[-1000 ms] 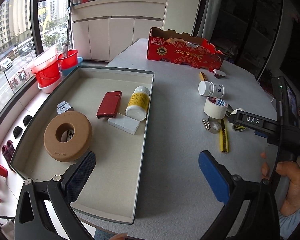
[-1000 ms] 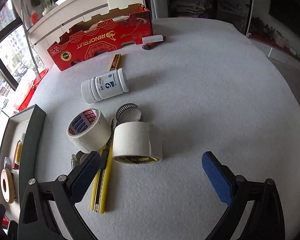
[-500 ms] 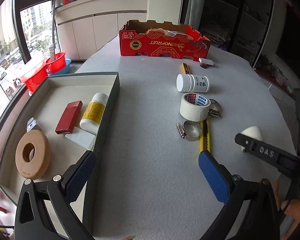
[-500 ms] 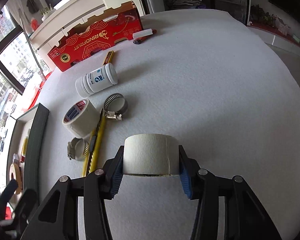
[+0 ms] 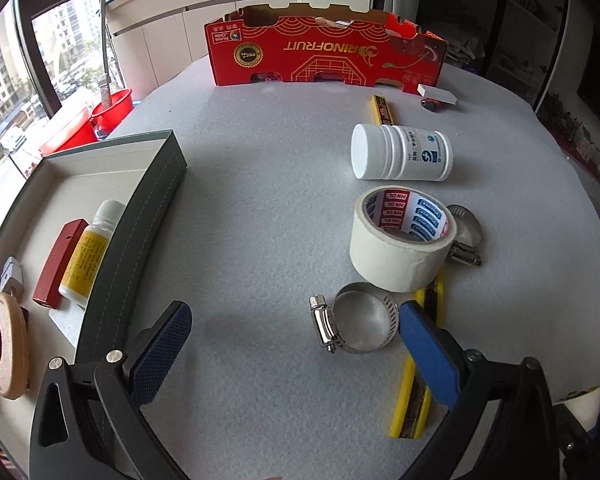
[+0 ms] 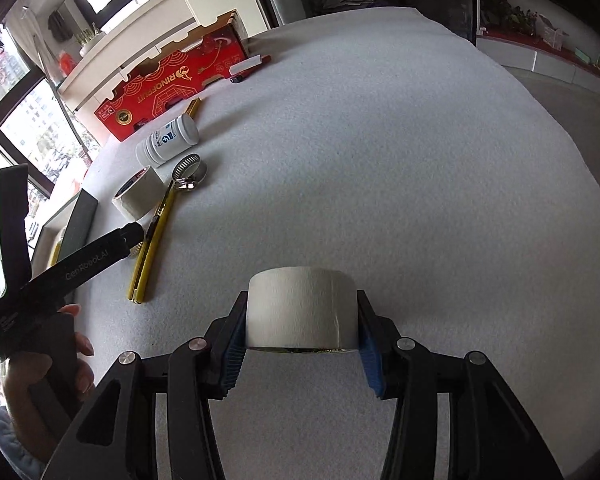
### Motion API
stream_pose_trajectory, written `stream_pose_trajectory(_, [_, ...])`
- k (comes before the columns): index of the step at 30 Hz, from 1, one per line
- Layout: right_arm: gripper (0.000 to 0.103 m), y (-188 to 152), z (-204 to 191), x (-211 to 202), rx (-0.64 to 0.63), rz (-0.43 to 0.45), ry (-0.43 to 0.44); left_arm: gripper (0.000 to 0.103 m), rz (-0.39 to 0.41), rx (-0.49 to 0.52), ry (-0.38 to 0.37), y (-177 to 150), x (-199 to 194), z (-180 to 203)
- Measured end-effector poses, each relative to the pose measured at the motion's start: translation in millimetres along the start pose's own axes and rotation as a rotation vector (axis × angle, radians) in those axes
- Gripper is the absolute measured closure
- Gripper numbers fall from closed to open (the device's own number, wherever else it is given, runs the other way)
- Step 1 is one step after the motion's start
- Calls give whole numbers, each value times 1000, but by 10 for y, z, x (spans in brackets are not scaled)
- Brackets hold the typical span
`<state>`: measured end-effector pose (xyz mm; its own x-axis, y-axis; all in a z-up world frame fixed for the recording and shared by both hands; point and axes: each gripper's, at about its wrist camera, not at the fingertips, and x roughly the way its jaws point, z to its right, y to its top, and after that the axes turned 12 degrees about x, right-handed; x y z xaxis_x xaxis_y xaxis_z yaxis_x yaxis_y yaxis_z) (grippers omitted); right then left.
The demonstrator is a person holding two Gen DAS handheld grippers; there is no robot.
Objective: Organize rigid objects
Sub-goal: 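Grasp the metal hose clamp with the left tool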
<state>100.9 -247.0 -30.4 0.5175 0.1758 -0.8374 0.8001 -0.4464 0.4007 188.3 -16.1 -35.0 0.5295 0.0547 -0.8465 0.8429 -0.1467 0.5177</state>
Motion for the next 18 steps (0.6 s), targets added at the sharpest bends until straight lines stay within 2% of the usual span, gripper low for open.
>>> stream_pose_trajectory(5, [53, -21, -2, -5, -16, 12, -1, 0, -14, -5, 13, -29, 57, -76])
stream_pose_trajectory(10, [53, -18, -23, 4, -30, 12, -12, 0, 3, 7, -26, 4, 86, -41])
stream_pose_trajectory(14, [53, -24, -82, 22, -61, 14, -43, 1, -35, 28, -43, 27, 78, -20])
stream_pose_trajectory(16, [53, -29, -72, 6, -48, 2, -34, 15, -25, 42, -57, 0, 2, 9])
stream_pose_trajectory(18, [53, -48, -53, -43, -29, 0, -24, 54, -5, 74, -75, -47, -102, 60])
